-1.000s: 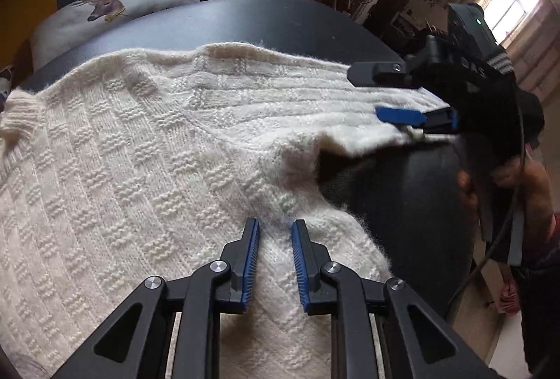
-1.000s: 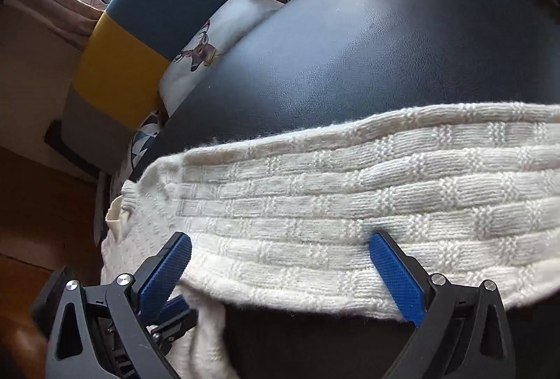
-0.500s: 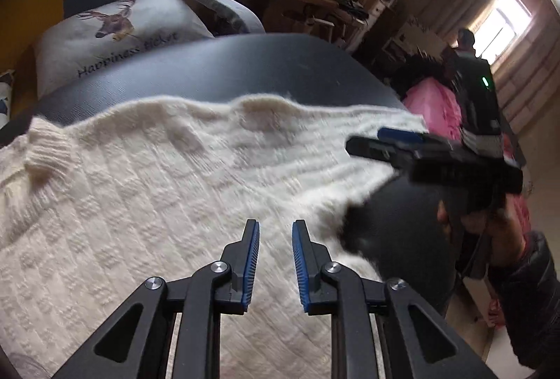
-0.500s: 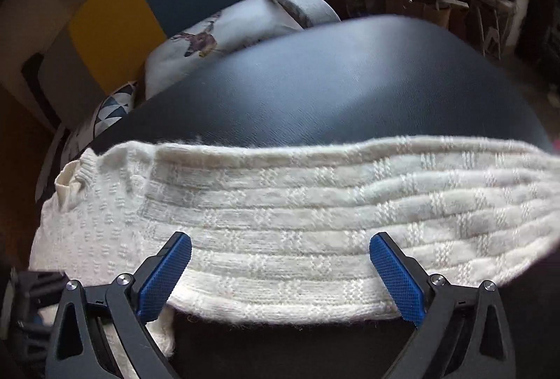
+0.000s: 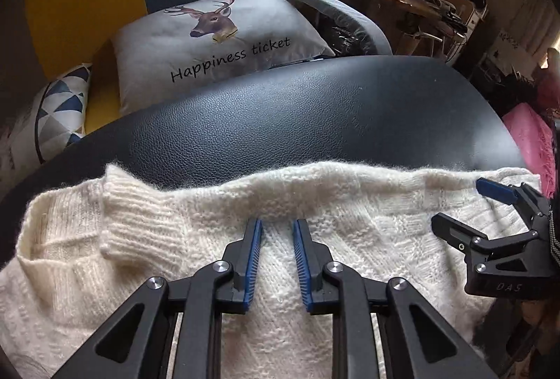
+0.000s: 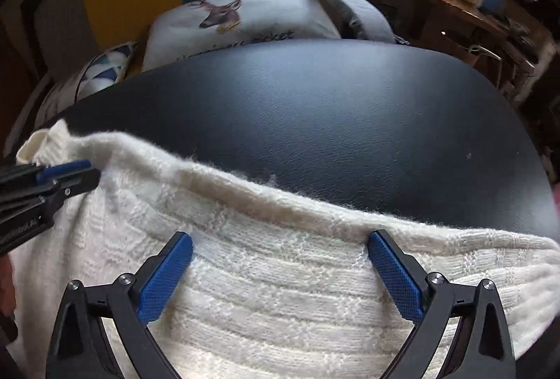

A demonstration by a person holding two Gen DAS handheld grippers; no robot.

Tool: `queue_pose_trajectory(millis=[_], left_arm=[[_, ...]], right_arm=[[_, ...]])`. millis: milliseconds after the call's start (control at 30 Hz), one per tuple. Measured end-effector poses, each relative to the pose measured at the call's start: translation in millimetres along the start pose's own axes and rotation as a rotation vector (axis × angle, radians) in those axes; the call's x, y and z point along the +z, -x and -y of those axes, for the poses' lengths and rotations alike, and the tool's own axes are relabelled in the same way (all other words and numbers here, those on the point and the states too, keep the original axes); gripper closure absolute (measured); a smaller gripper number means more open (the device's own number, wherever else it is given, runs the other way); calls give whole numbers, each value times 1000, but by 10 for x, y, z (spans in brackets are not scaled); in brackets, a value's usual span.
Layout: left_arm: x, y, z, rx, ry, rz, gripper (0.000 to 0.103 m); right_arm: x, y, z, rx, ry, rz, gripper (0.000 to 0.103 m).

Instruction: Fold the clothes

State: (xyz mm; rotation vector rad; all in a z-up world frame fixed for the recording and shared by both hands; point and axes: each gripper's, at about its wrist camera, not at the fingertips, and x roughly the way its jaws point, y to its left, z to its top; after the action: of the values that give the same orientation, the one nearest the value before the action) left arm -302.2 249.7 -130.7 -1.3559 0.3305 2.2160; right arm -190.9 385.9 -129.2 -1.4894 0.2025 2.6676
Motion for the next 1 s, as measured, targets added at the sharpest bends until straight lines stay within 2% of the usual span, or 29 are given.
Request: queue_pose_trajectory(millis=[100,167,267,500,567,667,700,800,1000], left_arm=[[-40,21,75,45,-41,7,83],[-30,36,50,34,-20,-4,83],[-91,184,23,15,23,9,83],[-485,590,307,-131,-33,81,83],[-568,563,419,-134,-58,58,83],[-643,465,480,-128,-59,16,83],[-659,435,484,-125,-54,6,83],[-706,344,494,-117,-39,-25,82],[-911,717,513,-158,-40,23,82]], right_arm=[[17,-89,77,-52,-51,-13,0],[28,-148,129,-87,-85,-21,0],[-115,64,480,-129,-148,-9,0],[-473,605,1343,-227,-296,25,0],[-575,759,1590,-255,-339,34,0],[-858,723,2059,-307,-430,-55,0],[-928,733,2145,-319,-430,-55,0],[-1015,768,2245,-321,-418,-48,0],[-953,884,2110,-297,-412,-44,0]])
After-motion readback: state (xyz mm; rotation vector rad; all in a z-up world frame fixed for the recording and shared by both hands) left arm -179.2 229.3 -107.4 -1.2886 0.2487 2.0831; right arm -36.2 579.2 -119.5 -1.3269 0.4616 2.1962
